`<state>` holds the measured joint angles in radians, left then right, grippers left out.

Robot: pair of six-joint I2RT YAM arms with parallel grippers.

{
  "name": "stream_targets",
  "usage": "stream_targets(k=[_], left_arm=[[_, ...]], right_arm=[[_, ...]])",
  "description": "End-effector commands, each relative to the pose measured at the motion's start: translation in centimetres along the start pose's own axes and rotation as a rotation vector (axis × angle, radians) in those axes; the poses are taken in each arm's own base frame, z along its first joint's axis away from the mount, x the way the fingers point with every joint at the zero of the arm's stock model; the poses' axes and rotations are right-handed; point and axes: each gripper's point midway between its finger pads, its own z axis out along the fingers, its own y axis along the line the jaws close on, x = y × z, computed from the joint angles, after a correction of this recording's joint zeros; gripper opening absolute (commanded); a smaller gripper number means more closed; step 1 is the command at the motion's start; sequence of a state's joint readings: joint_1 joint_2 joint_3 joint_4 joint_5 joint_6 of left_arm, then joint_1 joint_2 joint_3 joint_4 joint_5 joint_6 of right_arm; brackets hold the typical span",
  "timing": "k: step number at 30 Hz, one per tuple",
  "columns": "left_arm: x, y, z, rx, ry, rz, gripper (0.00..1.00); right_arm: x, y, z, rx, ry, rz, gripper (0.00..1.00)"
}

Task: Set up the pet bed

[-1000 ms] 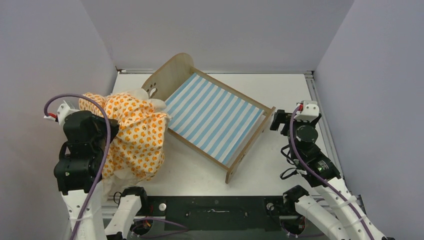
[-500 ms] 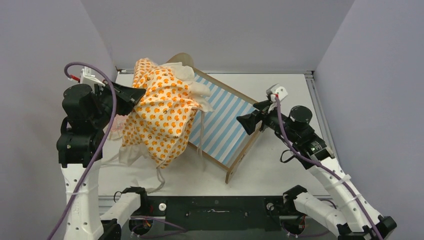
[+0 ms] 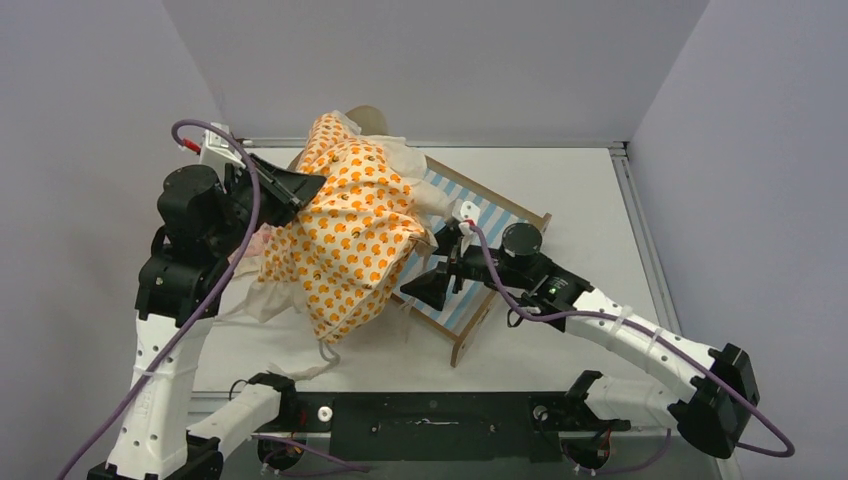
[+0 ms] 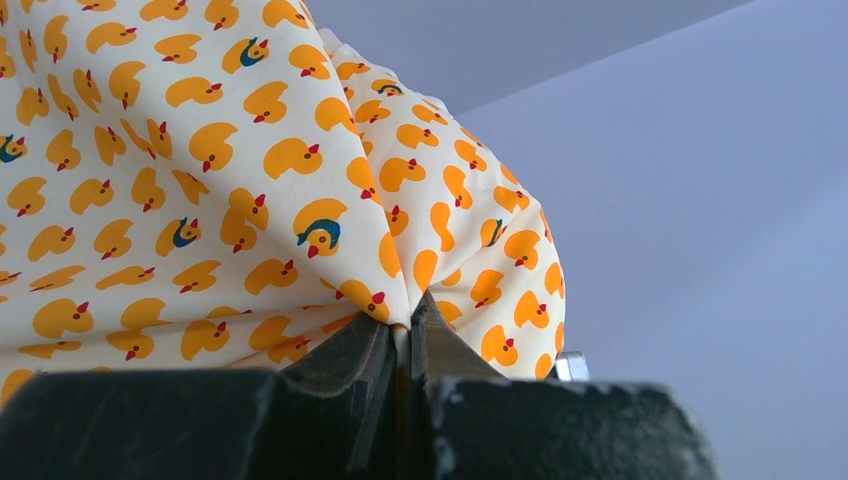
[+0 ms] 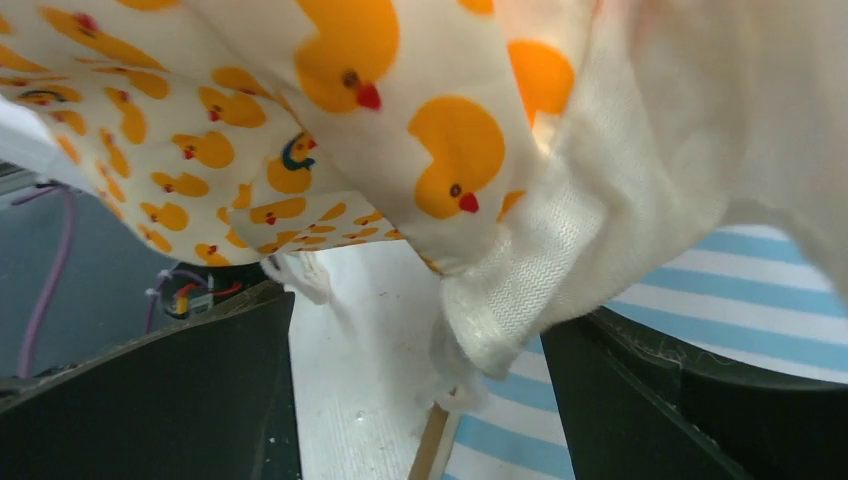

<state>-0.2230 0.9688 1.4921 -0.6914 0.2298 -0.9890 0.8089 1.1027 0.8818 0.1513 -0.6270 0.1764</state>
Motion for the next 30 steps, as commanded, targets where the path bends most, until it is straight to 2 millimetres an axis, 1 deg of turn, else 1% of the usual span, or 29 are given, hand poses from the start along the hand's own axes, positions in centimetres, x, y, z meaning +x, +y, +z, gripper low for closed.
stream_targets(k=[1,2,3,4,5,6,7,8,9,10,13,15,16,19,20,22,23,25,26,29,30], left_arm=[[-1.3,-1.9,0.6,0.085,-0.071,0.008,0.0],[-1.1,-1.8,0.9,0.081,-0.07,0.009,0.0],[-1.0,-1.6,1.1,0.078,-0.067,0.01,0.0],[-0.8,-1.5,1.4,0.078,-0.06,0.013,0.0],[-0.6,-1.5,1.7,0.08,-0.055,0.016,0.0],[-0.5,-1.5,2.0,0.082,-0.051,0.024,0.0],[-0.3,-1.4,2.4,0.08,-0.046,0.034,0.0],[-0.2,-1.3,2.8,0.074,-0.044,0.046,0.0],[0.0,-1.2,3.3,0.069,-0.041,0.063,0.0],[0.2,-1.2,3.8,0.066,-0.037,0.08,0.0],[0.6,-1.2,5.4,0.043,-0.041,0.149,0.0],[0.9,-1.1,6.6,0.019,-0.044,0.201,0.0],[0.9,-1.0,7.2,0.003,-0.054,0.226,0.0],[1.3,-0.4,9.1,-0.045,-0.06,0.302,0.0],[1.8,-0.1,9.8,-0.055,-0.053,0.322,0.0],[3.1,0.4,11.2,-0.065,-0.035,0.363,0.0],[3.8,0.7,11.9,-0.072,-0.032,0.385,0.0],[5.6,1.3,13.5,-0.082,-0.01,0.42,0.0],[6.5,1.6,14.5,-0.084,-0.003,0.437,0.0],[9.9,2.3,16.9,-0.071,0.041,0.467,0.0],[11.8,2.2,17.7,-0.055,0.075,0.476,0.0]], right_arm=[[-0.9,-2.5,0.7,0.132,-0.11,-0.04,0.97],[-0.8,-3.1,0.6,0.159,-0.103,-0.05,0.89],[-0.6,-3.6,0.6,0.18,-0.088,-0.065,0.75],[-0.5,-4.1,0.4,0.205,-0.067,-0.083,0.45],[-0.6,-4.8,0.1,0.244,-0.045,-0.108,0.23],[-1.0,-5.9,-0.4,0.301,-0.028,-0.133,0.08],[-1.2,-6.7,-1.0,0.346,-0.007,-0.157,0.06],[-2.0,-8.1,-1.9,0.399,0.011,-0.203,0.05],[-2.7,-9.1,-2.6,0.437,0.029,-0.234,0.05],[-3.9,-10.9,-3.9,0.497,0.039,-0.259,0.05],[-6.9,-15.5,-7.4,0.646,0.076,-0.319,0.05],[-8.3,-18.2,-9.3,0.733,0.126,-0.352,0.05],[-9.3,-19.3,-9.9,0.782,0.138,-0.377,0.05],[-10.6,-22.2,-12.1,0.952,0.212,-0.444,0.05],[-11.5,-22.8,-12.9,1.003,0.22,-0.465,0.05],[-12.4,-23.8,-14.5,1.098,0.244,-0.512,0.05],[-12.7,-24.4,-15.6,1.164,0.261,-0.54,0.05],[-12.6,-25.7,-18.3,1.311,0.313,-0.596,0.05],[-12.0,-26.5,-19.8,1.374,0.342,-0.617,0.05],[-8.5,-29.1,-23.4,1.496,0.449,-0.613,0.05],[-7.3,-29.5,-24.6,1.54,0.481,-0.592,0.05]])
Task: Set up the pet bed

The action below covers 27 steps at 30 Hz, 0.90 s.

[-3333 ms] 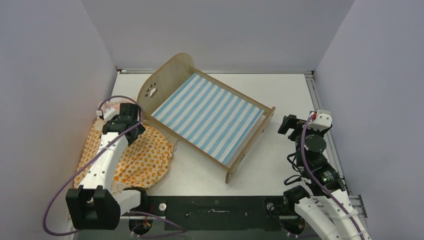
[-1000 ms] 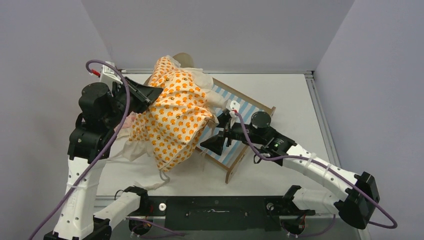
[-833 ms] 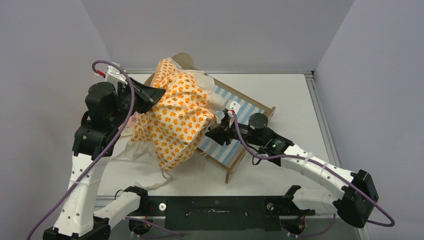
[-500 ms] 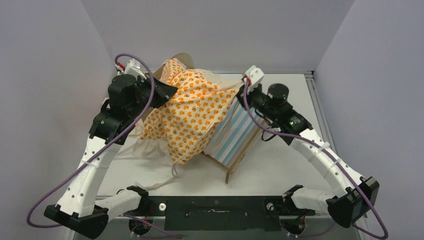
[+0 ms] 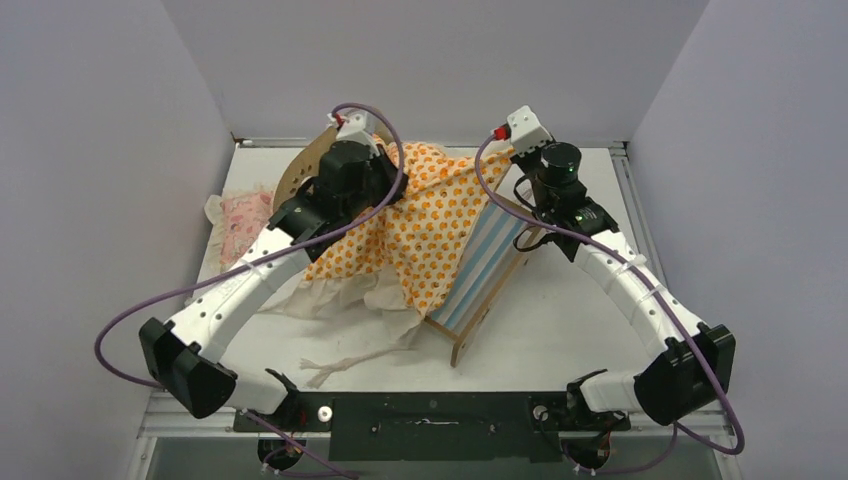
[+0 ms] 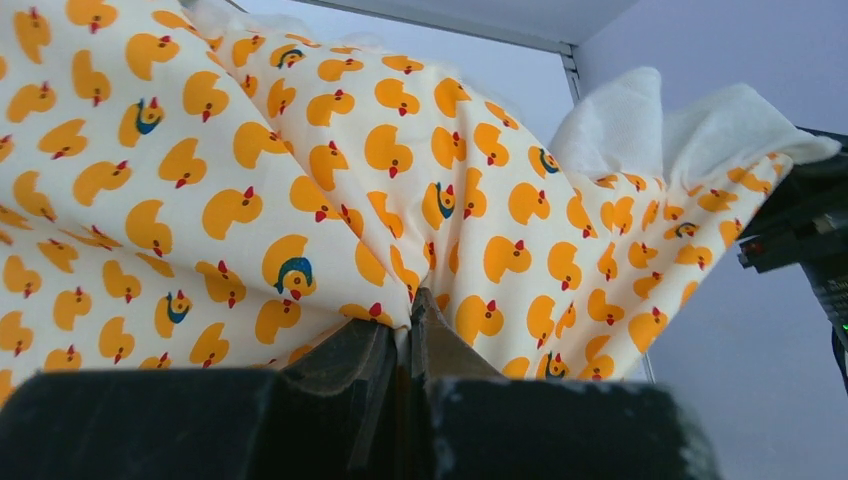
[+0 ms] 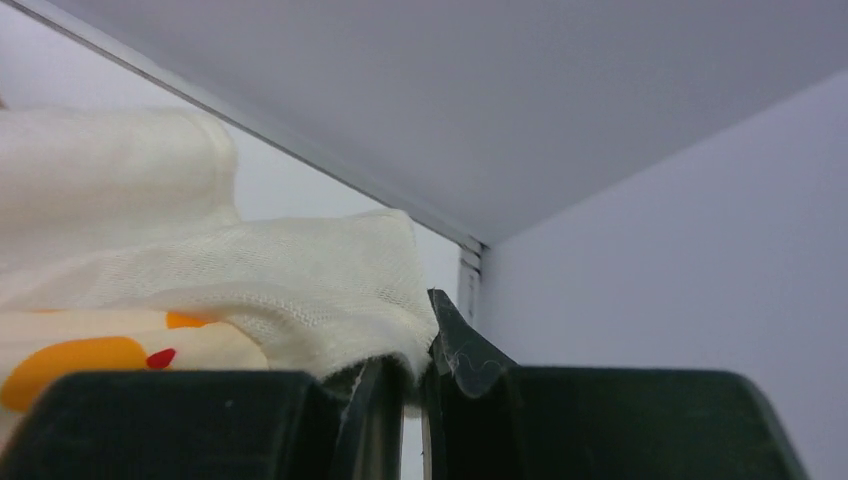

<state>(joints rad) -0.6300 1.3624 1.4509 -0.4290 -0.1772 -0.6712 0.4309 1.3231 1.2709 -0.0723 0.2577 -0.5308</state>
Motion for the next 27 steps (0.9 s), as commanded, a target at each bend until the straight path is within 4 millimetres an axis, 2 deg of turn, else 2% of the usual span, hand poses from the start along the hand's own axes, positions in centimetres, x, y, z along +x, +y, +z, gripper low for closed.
stream_targets(k=[1,4,5,6,8,9,11,14,18,22,24,27], left_arm=[[1.8,-3.2,3.5,0.079,-0.037,0.071,0.0],[5.2,-5.5,4.8,0.125,0.028,0.104,0.0],[5.8,-5.7,5.0,0.126,0.041,0.108,0.0],[6.0,-5.6,5.1,0.119,0.047,0.106,0.07],[5.8,-4.7,5.0,0.076,0.04,0.096,0.51],[5.3,-4.2,4.7,0.057,0.031,0.094,0.65],[4.1,-3.2,3.6,0.028,0.016,0.097,0.74],[1.6,-1.1,1.2,-0.021,-0.011,0.083,0.79],[-0.1,3.5,-2.1,-0.105,-0.002,0.06,0.79],[0.4,8.6,-4.7,-0.206,0.016,0.035,0.8],[0.9,10.8,-5.3,-0.24,0.021,0.008,0.8],[2.0,12.6,-5.1,-0.23,0.058,-0.053,0.8]], right_arm=[[7.0,-5.8,-0.1,0.315,0.206,-0.073,0.05],[8.7,-7.3,-1.4,0.43,0.236,-0.024,0.09],[8.9,-7.6,-1.6,0.447,0.246,-0.011,0.15],[9.1,-7.7,-1.7,0.452,0.256,0.012,0.28],[9.9,-7.1,-1.8,0.441,0.3,0.071,0.49],[10.4,-6.8,-2.1,0.446,0.329,0.112,0.58],[11.4,-6.1,-2.9,0.444,0.382,0.204,0.61],[11.2,-4.8,-3.7,0.391,0.403,0.334,0.71],[8.5,-1.3,-3.5,0.132,0.334,0.434,0.85],[3.8,3.9,-2.2,-0.2,0.216,0.464,0.91],[1.4,6.1,-1.4,-0.291,0.136,0.483,0.92],[-1.4,10.1,-0.2,-0.442,0.086,0.483,0.93]])
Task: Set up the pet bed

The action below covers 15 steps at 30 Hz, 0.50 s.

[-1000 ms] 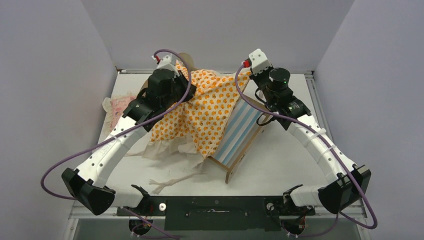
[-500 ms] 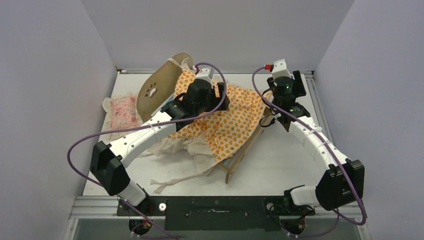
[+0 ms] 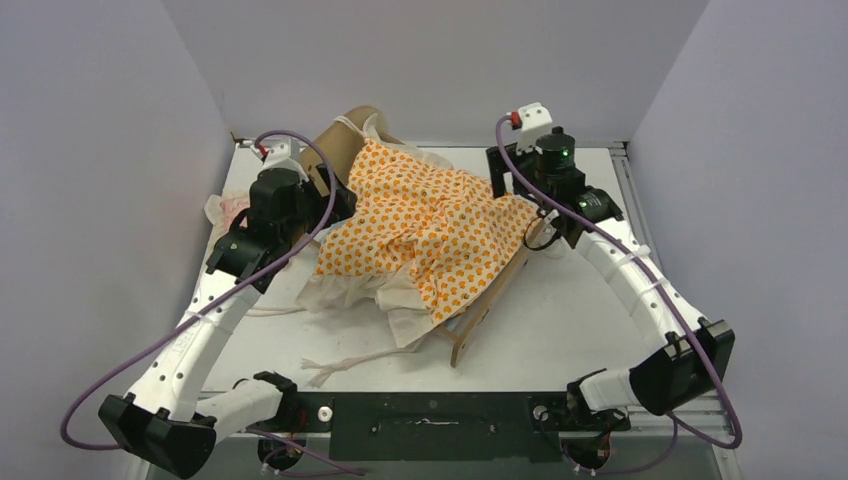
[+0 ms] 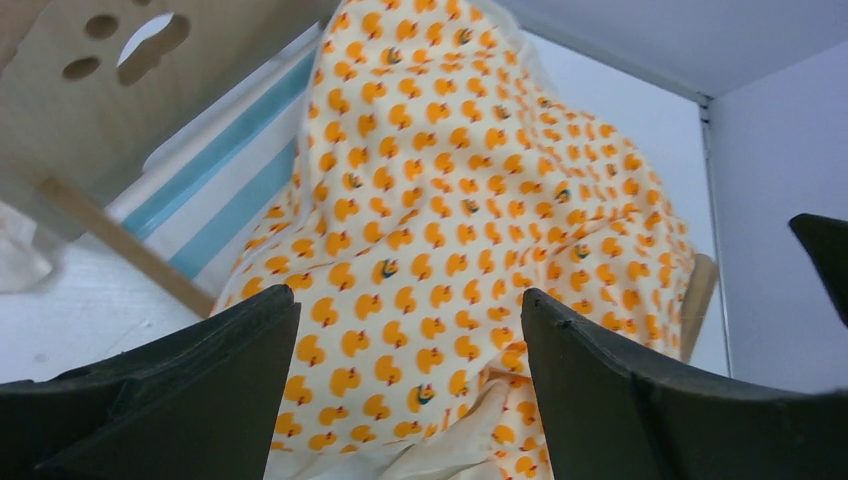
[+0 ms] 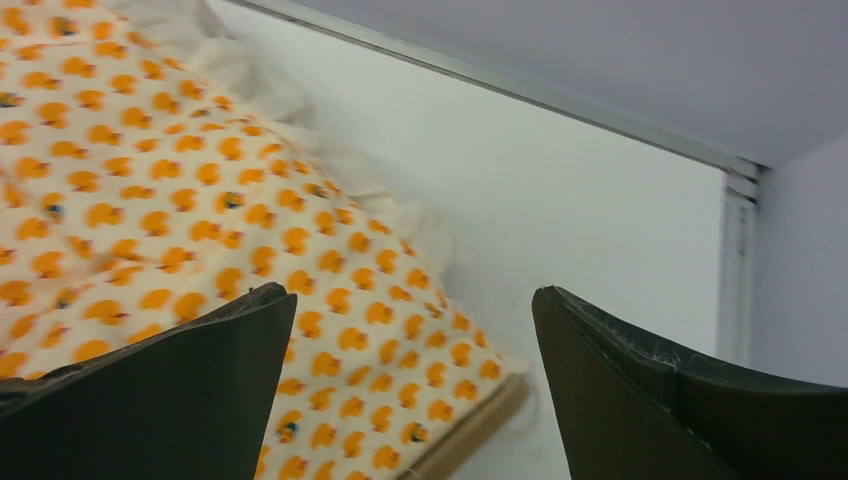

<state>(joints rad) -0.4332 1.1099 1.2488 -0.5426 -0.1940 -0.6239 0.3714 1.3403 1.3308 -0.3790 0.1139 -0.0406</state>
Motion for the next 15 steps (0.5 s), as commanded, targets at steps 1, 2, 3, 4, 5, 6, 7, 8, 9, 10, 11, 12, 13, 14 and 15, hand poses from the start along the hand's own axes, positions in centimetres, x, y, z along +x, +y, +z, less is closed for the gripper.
stream_targets(k=[1,2,3,4,5,6,7,8,9,10,11,12,13,14,15], left_arm=[[3.6,3.1,1.2,-0.033,0.131,-0.033,0.8],[3.9,3.3,1.5,-0.035,0.136,-0.033,0.8],[4.2,3.4,1.8,-0.028,0.144,-0.026,0.81],[4.3,3.3,2.4,-0.017,0.145,-0.019,0.81],[4.0,3.2,3.0,-0.007,0.136,-0.015,0.81],[3.5,3.0,3.8,0.003,0.123,-0.009,0.81],[3.0,2.8,5.2,0.009,0.114,-0.003,0.81],[2.0,2.4,5.7,0.013,0.091,0.002,0.81],[1.2,2.2,7.1,0.008,0.071,0.004,0.81],[-0.3,1.5,8.0,0.016,0.027,0.001,0.81],[-1.3,1.2,8.9,0.012,-0.011,-0.013,0.81],[-2.4,0.8,9.9,0.015,-0.053,-0.031,0.81],[-3.2,0.4,11.0,0.017,-0.087,-0.052,0.81],[-4.0,0.3,12.1,0.009,-0.118,-0.069,0.8],[-4.6,0.0,13.2,0.003,-0.14,-0.084,0.8]], right_arm=[[-2.9,9.0,1.8,-0.332,-0.058,-0.001,0.93],[-2.8,10.1,2.4,-0.351,-0.047,-0.021,0.93],[-2.5,11.0,3.0,-0.361,-0.033,-0.033,0.93],[-2.1,11.6,3.4,-0.369,-0.015,-0.034,0.93],[-1.5,12.2,3.8,-0.38,0.007,-0.029,0.93],[-0.8,12.6,3.9,-0.387,0.025,-0.025,0.93],[-0.2,12.9,3.8,-0.393,0.037,-0.007,0.93],[0.4,13.1,3.4,-0.4,0.046,0.005,0.93],[1.1,13.3,3.0,-0.404,0.054,0.013,0.92],[1.7,13.4,2.3,-0.406,0.06,0.02,0.93],[2.7,13.4,1.7,-0.405,0.075,0.028,0.92],[3.3,13.3,1.0,-0.403,0.077,0.041,0.92],[3.7,13.2,0.1,-0.4,0.073,0.061,0.92],[3.9,13.1,-0.6,-0.398,0.067,0.074,0.92],[4.2,12.8,-1.4,-0.391,0.061,0.093,0.92]])
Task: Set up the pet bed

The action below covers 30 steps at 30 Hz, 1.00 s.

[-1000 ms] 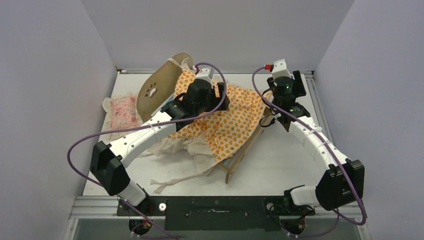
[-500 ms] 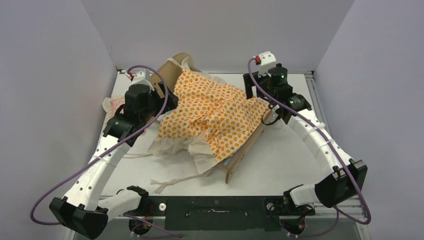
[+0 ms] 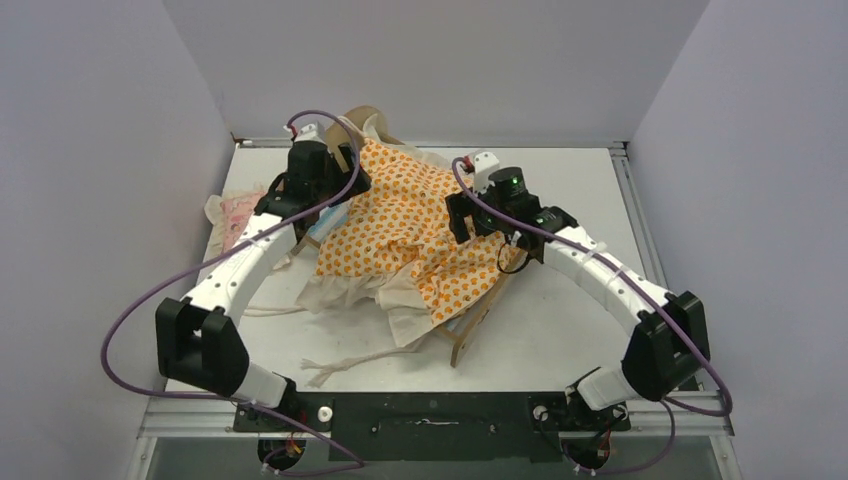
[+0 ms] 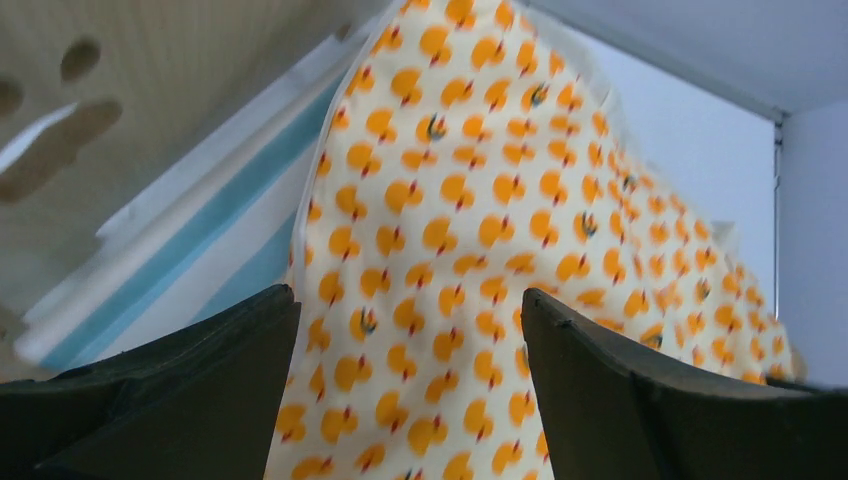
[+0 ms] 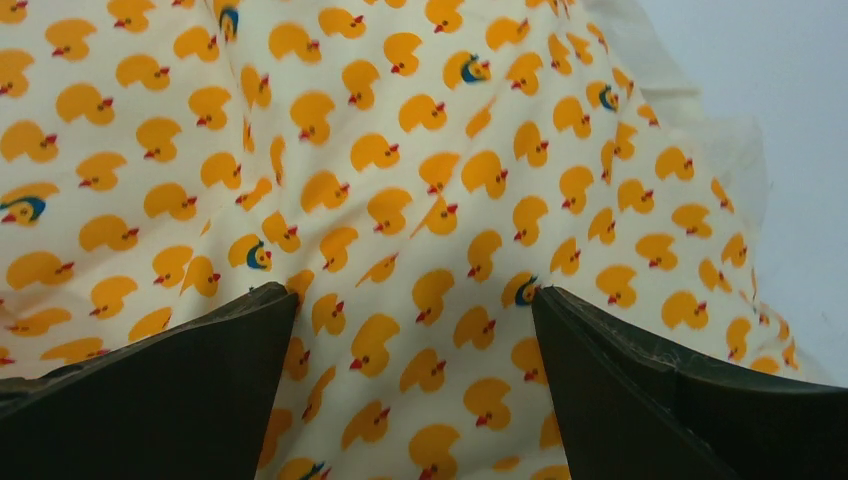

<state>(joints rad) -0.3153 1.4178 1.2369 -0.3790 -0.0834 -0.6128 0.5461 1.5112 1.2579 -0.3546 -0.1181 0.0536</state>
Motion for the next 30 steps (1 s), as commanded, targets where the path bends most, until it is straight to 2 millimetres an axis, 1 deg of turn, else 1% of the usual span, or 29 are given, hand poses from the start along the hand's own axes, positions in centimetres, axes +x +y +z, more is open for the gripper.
stream_targets(k=[1,3,5,9,10,11,12,13,15,16,17,18,20,22,23,25,26,27,28,29,30], left_arm=[[-8.9,-4.5,2.8,0.089,-0.282,-0.08,0.79],[-9.6,-4.6,5.1,0.054,-0.3,-0.1,0.78],[-9.8,-4.3,7.4,0.007,-0.306,-0.107,0.77],[-8.9,-3.7,11.4,-0.046,-0.271,-0.109,0.75],[-8.6,-3.7,12.2,-0.047,-0.258,-0.108,0.72],[-8.3,-3.8,12.9,-0.047,-0.249,-0.107,0.68],[-8.2,-4.0,13.3,-0.042,-0.243,-0.103,0.6],[-8.4,-4.4,13.5,-0.031,-0.247,-0.095,0.51],[-9.3,-5.5,13.9,0.003,-0.269,-0.061,0.28],[-10.0,-6.4,13.9,0.037,-0.284,-0.026,0.18],[-10.8,-7.8,13.8,0.084,-0.301,0.02,0.07],[-11.5,-9.4,13.7,0.135,-0.314,0.073,0.0],[-12.9,-12.8,13.4,0.216,-0.339,0.191,0.0],[-13.6,-16.3,13.2,0.278,-0.353,0.318,0.0],[-13.7,-17.7,13.3,0.292,-0.362,0.374,0.0],[-14.3,-20.1,13.5,0.318,-0.395,0.449,0.0],[-14.5,-20.5,13.7,0.322,-0.416,0.455,0.01],[-14.6,-20.1,14.2,0.306,-0.425,0.43,0.2],[-15.0,-19.5,14.3,0.278,-0.435,0.411,0.47],[-15.2,-18.7,14.5,0.239,-0.433,0.403,0.65],[-15.4,-17.8,14.5,0.194,-0.428,0.4,0.72]], right_arm=[[-2.2,0.9,-5.2,0.002,-0.161,0.094,0.92],[-1.9,0.8,-6.8,0.018,-0.193,0.119,0.92],[-1.5,0.6,-8.3,0.036,-0.217,0.145,0.92],[-1.2,0.3,-10.8,0.059,-0.258,0.175,0.92],[-1.1,0.3,-11.2,0.059,-0.266,0.179,0.92],[-0.9,0.1,-11.5,0.071,-0.27,0.183,0.92],[-0.7,-0.2,-11.7,0.089,-0.271,0.186,0.92],[-0.5,-0.4,-11.9,0.098,-0.27,0.185,0.92],[-0.3,-0.7,-12.2,0.115,-0.265,0.182,0.92],[-0.2,-0.8,-12.4,0.122,-0.263,0.177,0.92],[-0.1,-0.9,-12.5,0.129,-0.262,0.173,0.92],[0.0,-1.1,-12.7,0.136,-0.259,0.17,0.92],[0.4,-1.4,-13.1,0.157,-0.252,0.164,0.92],[0.7,-1.7,-13.4,0.173,-0.248,0.161,0.92],[0.8,-1.8,-13.5,0.177,-0.246,0.16,0.92],[1.0,-1.8,-13.7,0.182,-0.242,0.157,0.92],[1.1,-1.9,-13.7,0.183,-0.237,0.156,0.93],[1.1,-1.9,-13.8,0.185,-0.233,0.155,0.93],[1.1,-1.9,-13.8,0.185,-0.23,0.153,0.93],[1.2,-1.9,-13.9,0.184,-0.223,0.151,0.93],[1.2,-1.8,-13.9,0.182,-0.219,0.149,0.93]])
